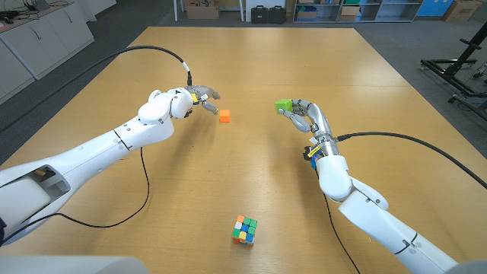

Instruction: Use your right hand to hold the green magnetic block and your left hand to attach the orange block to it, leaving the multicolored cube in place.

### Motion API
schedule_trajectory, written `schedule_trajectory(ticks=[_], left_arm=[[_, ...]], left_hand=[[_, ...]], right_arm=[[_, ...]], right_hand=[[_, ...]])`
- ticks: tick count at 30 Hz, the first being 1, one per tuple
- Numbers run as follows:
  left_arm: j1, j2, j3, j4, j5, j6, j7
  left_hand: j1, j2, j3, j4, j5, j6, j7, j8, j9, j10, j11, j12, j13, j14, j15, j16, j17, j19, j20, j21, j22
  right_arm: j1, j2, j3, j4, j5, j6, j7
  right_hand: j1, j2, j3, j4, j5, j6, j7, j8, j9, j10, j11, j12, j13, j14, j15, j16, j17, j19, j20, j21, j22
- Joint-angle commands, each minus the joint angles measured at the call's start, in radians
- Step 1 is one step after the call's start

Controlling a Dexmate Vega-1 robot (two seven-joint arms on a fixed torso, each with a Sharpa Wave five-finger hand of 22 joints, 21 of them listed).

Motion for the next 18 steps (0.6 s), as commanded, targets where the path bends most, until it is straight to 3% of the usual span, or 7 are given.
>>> schedule_trajectory(ticks=[1,18], left_arm=[[0.018,-0.032,0.016,0.025,0.033,0.019,0.033],[0.032,-0.067,0.018,0.096,0.009,-0.015,0.130]], left_hand=[[-0.001,-0.002,-0.005,-0.001,-0.001,-0.002,0.001,0.001,0.003,0.000,-0.001,0.002,0.002,0.004,-0.087,0.005,0.002,0.005,0.007,0.006,0.002],[0.004,0.002,-0.012,-0.001,-0.002,0.020,0.008,0.013,0.002,0.023,0.018,0.015,0.001,0.031,-0.075,0.015,0.002,0.032,0.021,0.014,0.001]], right_arm=[[-0.002,0.000,0.000,0.004,0.000,0.006,-0.003],[-0.004,-0.001,-0.009,-0.020,-0.028,-0.029,-0.011]], right_hand=[[0.056,0.062,0.014,0.013,0.006,0.129,-0.123,0.005,0.003,0.112,-0.098,0.005,0.003,0.007,-0.082,-0.003,0.005,-0.005,-0.078,0.006,0.003],[0.056,0.063,0.012,0.014,0.006,0.128,-0.121,0.004,0.003,0.113,-0.095,0.003,0.004,0.005,-0.080,-0.005,0.006,-0.007,-0.077,0.009,0.002]])
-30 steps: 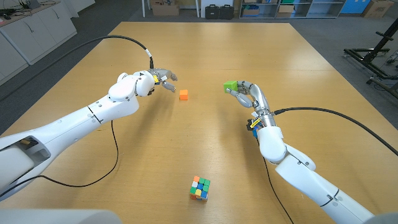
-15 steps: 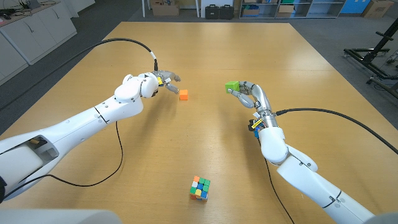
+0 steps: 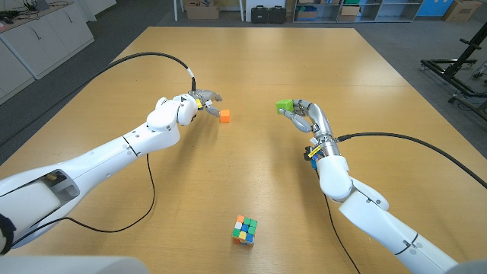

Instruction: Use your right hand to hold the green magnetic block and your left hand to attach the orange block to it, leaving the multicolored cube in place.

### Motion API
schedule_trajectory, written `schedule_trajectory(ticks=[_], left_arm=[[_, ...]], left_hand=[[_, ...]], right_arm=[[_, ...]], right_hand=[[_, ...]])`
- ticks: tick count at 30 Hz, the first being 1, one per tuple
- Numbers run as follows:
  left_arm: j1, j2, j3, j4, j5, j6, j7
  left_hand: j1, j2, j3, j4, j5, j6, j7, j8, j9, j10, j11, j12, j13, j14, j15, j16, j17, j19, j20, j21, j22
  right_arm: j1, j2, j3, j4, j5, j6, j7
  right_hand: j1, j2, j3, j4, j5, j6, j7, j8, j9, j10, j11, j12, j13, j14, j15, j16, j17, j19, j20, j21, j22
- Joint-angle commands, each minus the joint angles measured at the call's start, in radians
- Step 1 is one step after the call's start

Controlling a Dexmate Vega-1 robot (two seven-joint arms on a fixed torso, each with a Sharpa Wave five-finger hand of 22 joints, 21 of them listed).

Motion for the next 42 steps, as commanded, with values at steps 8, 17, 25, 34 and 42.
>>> schedule_trajectory(ticks=[8,17,25,34,42], left_arm=[[0.009,-0.050,0.024,0.081,0.015,-0.029,0.122],[-0.004,-0.064,0.037,0.112,0.010,-0.039,0.123],[-0.010,-0.078,0.042,0.144,-0.009,-0.056,0.140],[-0.025,-0.095,0.062,0.171,-0.008,-0.061,0.140],[-0.036,-0.124,0.077,0.221,-0.012,-0.067,0.171]], left_hand=[[0.005,0.002,-0.005,0.001,-0.003,0.032,0.001,0.018,0.002,0.026,0.004,0.013,0.000,0.031,-0.082,0.011,0.002,0.032,0.004,0.011,0.001],[0.007,0.002,-0.009,0.001,-0.003,0.051,-0.001,0.027,0.001,0.040,-0.004,0.017,-0.001,0.045,-0.090,0.014,0.002,0.039,0.003,0.010,0.001],[0.009,0.003,-0.010,0.001,-0.003,0.055,-0.005,0.029,0.001,0.047,-0.004,0.019,-0.001,0.050,-0.091,0.015,0.002,0.042,0.000,0.010,0.001],[0.012,0.004,-0.011,0.000,-0.002,0.060,-0.006,0.031,0.001,0.051,-0.005,0.020,-0.001,0.054,-0.092,0.014,0.001,0.044,-0.001,0.009,0.001],[0.013,0.005,-0.012,0.001,-0.002,0.066,-0.011,0.034,0.001,0.057,-0.009,0.021,-0.001,0.056,-0.095,0.014,0.001,0.043,-0.002,0.007,0.001]], right_arm=[[-0.007,0.000,-0.007,-0.025,-0.026,-0.029,-0.011],[-0.007,0.003,-0.010,-0.031,-0.033,-0.036,-0.014],[-0.005,0.001,-0.012,-0.038,-0.039,-0.048,-0.008],[-0.010,0.001,-0.011,-0.041,-0.040,-0.045,-0.010],[-0.016,0.003,-0.008,-0.036,-0.036,-0.034,-0.015]], right_hand=[[0.056,0.064,0.012,0.014,0.005,0.129,-0.120,0.004,0.003,0.108,-0.101,0.002,0.005,0.006,-0.081,-0.005,0.005,-0.008,-0.077,0.011,0.002],[0.058,0.067,0.013,0.014,0.004,0.130,-0.122,0.004,0.003,0.110,-0.103,0.002,0.006,0.007,-0.082,-0.005,0.006,-0.009,-0.077,0.013,0.002],[0.058,0.068,0.014,0.014,0.004,0.132,-0.123,0.004,0.003,0.110,-0.104,0.002,0.007,0.008,-0.082,-0.006,0.006,-0.009,-0.077,0.014,0.002],[0.060,0.069,0.014,0.013,0.004,0.131,-0.125,0.004,0.003,0.110,-0.104,0.001,0.009,0.007,-0.083,-0.007,0.006,-0.010,-0.077,0.016,0.002],[0.063,0.071,0.016,0.012,0.003,0.132,-0.124,0.004,0.003,0.111,-0.104,0.001,0.010,0.009,-0.086,-0.007,0.007,-0.011,-0.077,0.017,0.002]])
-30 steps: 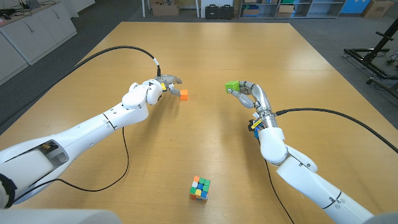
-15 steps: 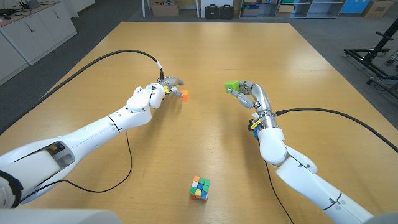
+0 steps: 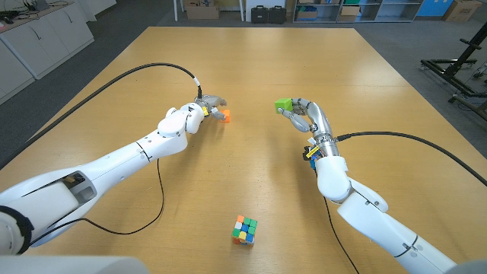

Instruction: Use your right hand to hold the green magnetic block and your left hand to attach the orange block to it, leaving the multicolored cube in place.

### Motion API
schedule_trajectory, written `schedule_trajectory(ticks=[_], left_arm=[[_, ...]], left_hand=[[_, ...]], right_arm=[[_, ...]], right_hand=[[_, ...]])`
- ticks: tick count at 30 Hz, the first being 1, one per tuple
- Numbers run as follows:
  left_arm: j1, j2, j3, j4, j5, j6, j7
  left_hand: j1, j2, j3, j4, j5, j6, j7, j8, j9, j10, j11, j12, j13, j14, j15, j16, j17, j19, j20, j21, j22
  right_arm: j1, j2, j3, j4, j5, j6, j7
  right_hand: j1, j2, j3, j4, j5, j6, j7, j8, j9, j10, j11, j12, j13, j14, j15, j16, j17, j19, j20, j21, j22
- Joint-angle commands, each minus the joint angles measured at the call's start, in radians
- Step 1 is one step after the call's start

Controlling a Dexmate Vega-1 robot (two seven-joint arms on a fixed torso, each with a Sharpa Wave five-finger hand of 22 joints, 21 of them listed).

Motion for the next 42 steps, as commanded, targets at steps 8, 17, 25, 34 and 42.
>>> schedule_trajectory(ticks=[8,17,25,34,42], left_arm=[[-0.018,-0.054,0.020,0.098,-0.028,-0.023,0.078],[-0.014,-0.066,0.017,0.115,-0.052,-0.017,0.117],[-0.016,-0.057,0.028,0.094,-0.045,0.015,0.113],[-0.012,-0.048,0.031,0.078,-0.046,0.037,0.114],[-0.004,-0.040,0.027,0.060,-0.052,0.047,0.126]], left_hand=[[0.011,0.003,-0.006,0.004,-0.002,0.037,-0.011,0.016,0.000,0.033,-0.012,0.014,0.000,0.026,-0.105,0.005,0.001,0.019,-0.002,0.001,0.004],[0.024,0.008,-0.007,0.002,-0.001,0.104,-0.024,0.044,-0.001,0.098,-0.030,0.031,-0.001,0.066,-0.126,0.010,0.000,0.042,0.001,0.002,0.003],[0.044,0.019,-0.005,0.003,0.002,0.196,-0.039,0.079,0.000,0.214,-0.052,0.059,0.003,0.105,-0.147,0.007,-0.002,0.051,0.023,-0.003,0.003],[0.062,0.029,0.002,0.002,0.005,0.249,-0.048,0.099,0.000,0.270,-0.040,0.070,0.005,0.135,-0.156,0.008,-0.003,0.068,0.027,-0.002,0.002],[0.091,0.046,0.017,-0.001,0.010,0.292,-0.054,0.115,-0.001,0.317,-0.054,0.078,0.005,0.164,-0.170,0.008,-0.004,0.097,0.025,0.003,0.002]], right_arm=[[-0.016,0.004,0.009,0.003,0.006,0.016,-0.010],[-0.029,0.003,0.017,-0.007,0.004,0.009,-0.015],[-0.032,0.004,0.018,-0.010,0.004,0.007,-0.016],[-0.021,0.006,0.011,-0.010,-0.001,0.001,-0.009],[-0.018,0.008,0.008,-0.008,0.000,-0.004,-0.006]], right_hand=[[0.063,0.073,0.015,0.012,0.006,0.135,-0.121,0.005,0.003,0.113,-0.105,0.006,0.006,0.011,-0.079,0.000,0.004,0.000,-0.077,0.009,0.001],[0.062,0.074,0.015,0.013,0.005,0.136,-0.123,0.005,0.003,0.114,-0.104,0.006,0.008,0.010,-0.083,-0.001,0.005,-0.001,-0.076,0.010,0.001],[0.062,0.075,0.015,0.014,0.004,0.137,-0.121,0.005,0.003,0.114,-0.103,0.005,0.008,0.010,-0.082,-0.001,0.006,-0.002,-0.076,0.012,0.001],[0.063,0.076,0.015,0.013,0.003,0.138,-0.123,0.005,0.003,0.117,-0.105,0.006,0.010,0.013,-0.083,0.000,0.007,-0.002,-0.075,0.014,0.001],[0.064,0.077,0.015,0.013,0.002,0.140,-0.122,0.006,0.003,0.120,-0.102,0.006,0.011,0.016,-0.081,0.000,0.008,-0.002,-0.077,0.016,0.001]])
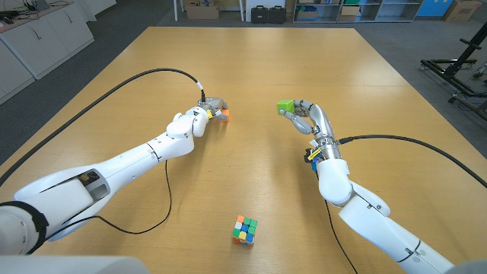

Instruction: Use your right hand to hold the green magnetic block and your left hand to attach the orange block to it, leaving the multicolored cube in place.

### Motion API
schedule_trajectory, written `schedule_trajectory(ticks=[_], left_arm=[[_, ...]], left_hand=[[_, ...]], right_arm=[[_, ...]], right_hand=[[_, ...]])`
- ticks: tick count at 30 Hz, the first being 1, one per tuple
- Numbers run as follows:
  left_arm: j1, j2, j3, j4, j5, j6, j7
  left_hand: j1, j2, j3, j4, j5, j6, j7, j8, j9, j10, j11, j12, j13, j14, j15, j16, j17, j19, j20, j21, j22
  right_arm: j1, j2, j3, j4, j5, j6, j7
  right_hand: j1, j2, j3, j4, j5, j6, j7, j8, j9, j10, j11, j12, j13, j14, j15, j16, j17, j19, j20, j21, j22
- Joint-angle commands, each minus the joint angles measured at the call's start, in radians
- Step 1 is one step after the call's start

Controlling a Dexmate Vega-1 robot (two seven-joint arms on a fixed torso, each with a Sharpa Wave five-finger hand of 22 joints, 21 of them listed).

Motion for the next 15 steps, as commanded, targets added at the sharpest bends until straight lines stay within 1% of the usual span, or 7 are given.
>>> schedule_trajectory(ticks=[1,4,7,10,12,15], left_arm=[[0.012,0.011,-0.002,-0.024,-0.009,0.020,0.012],[0.013,0.011,0.001,-0.030,-0.006,0.030,0.011],[0.011,0.010,0.005,-0.035,-0.003,0.038,0.004],[0.014,0.012,0.008,-0.043,0.002,0.047,0.006],[0.019,0.016,0.005,-0.056,0.002,0.055,0.006],[0.024,0.022,0.001,-0.073,0.001,0.065,0.003]], left_hand=[[0.030,0.010,0.018,0.002,0.011,0.029,-0.002,0.015,-0.001,0.027,-0.001,0.011,0.003,0.024,-0.167,0.008,0.004,0.025,-0.002,0.003,0.002],[0.041,0.016,0.025,0.002,0.012,0.048,-0.005,0.021,-0.002,0.050,-0.009,0.015,0.003,0.036,-0.169,0.007,0.004,0.035,-0.002,0.003,0.002],[0.044,0.025,0.032,0.006,0.013,0.060,-0.005,0.025,-0.002,0.064,-0.009,0.015,0.003,0.071,-0.162,0.016,0.007,0.037,-0.008,0.000,0.002],[0.051,0.023,0.035,0.003,0.014,0.072,-0.007,0.029,-0.003,0.076,-0.008,0.017,0.003,0.081,-0.164,0.015,0.006,0.036,-0.011,-0.002,0.001],[0.057,0.021,0.038,0.001,0.014,0.090,-0.008,0.036,-0.003,0.094,-0.014,0.020,0.004,0.083,-0.165,0.011,0.004,0.037,-0.013,-0.004,0.001],[0.067,0.028,0.045,0.001,0.016,0.110,-0.011,0.043,-0.003,0.115,-0.016,0.024,0.006,0.088,-0.170,0.008,0.004,0.042,-0.015,-0.003,0.001]], right_arm=[[0.005,0.003,-0.006,0.001,-0.002,-0.007,0.006],[0.004,0.003,-0.005,0.003,-0.001,-0.004,0.005],[0.003,0.003,-0.005,0.006,0.001,0.001,0.005],[0.003,0.002,-0.005,0.009,0.003,0.006,0.005],[0.005,0.002,-0.005,0.012,0.005,0.010,0.007],[0.007,0.002,-0.007,0.015,0.006,0.014,0.010]], right_hand=[[0.068,0.073,0.015,0.013,0.002,0.136,-0.126,0.006,0.004,0.116,-0.107,0.006,0.002,0.012,-0.085,0.000,0.003,-0.002,-0.076,0.005,0.001],[0.068,0.074,0.015,0.013,0.002,0.136,-0.125,0.006,0.004,0.118,-0.108,0.007,0.003,0.012,-0.087,0.000,0.003,-0.002,-0.077,0.006,0.001],[0.068,0.074,0.014,0.013,0.001,0.136,-0.125,0.006,0.004,0.118,-0.107,0.007,0.003,0.013,-0.086,0.000,0.004,-0.002,-0.077,0.007,0.001],[0.068,0.073,0.014,0.013,0.001,0.137,-0.124,0.006,0.004,0.119,-0.107,0.007,0.003,0.013,-0.088,0.000,0.004,-0.002,-0.077,0.007,0.001],[0.068,0.073,0.014,0.013,0.001,0.138,-0.124,0.006,0.004,0.118,-0.105,0.006,0.003,0.015,-0.088,0.000,0.004,-0.002,-0.077,0.008,0.001],[0.068,0.073,0.014,0.012,0.000,0.139,-0.124,0.007,0.004,0.120,-0.107,0.006,0.004,0.015,-0.089,0.000,0.004,-0.002,-0.077,0.008,0.001]])
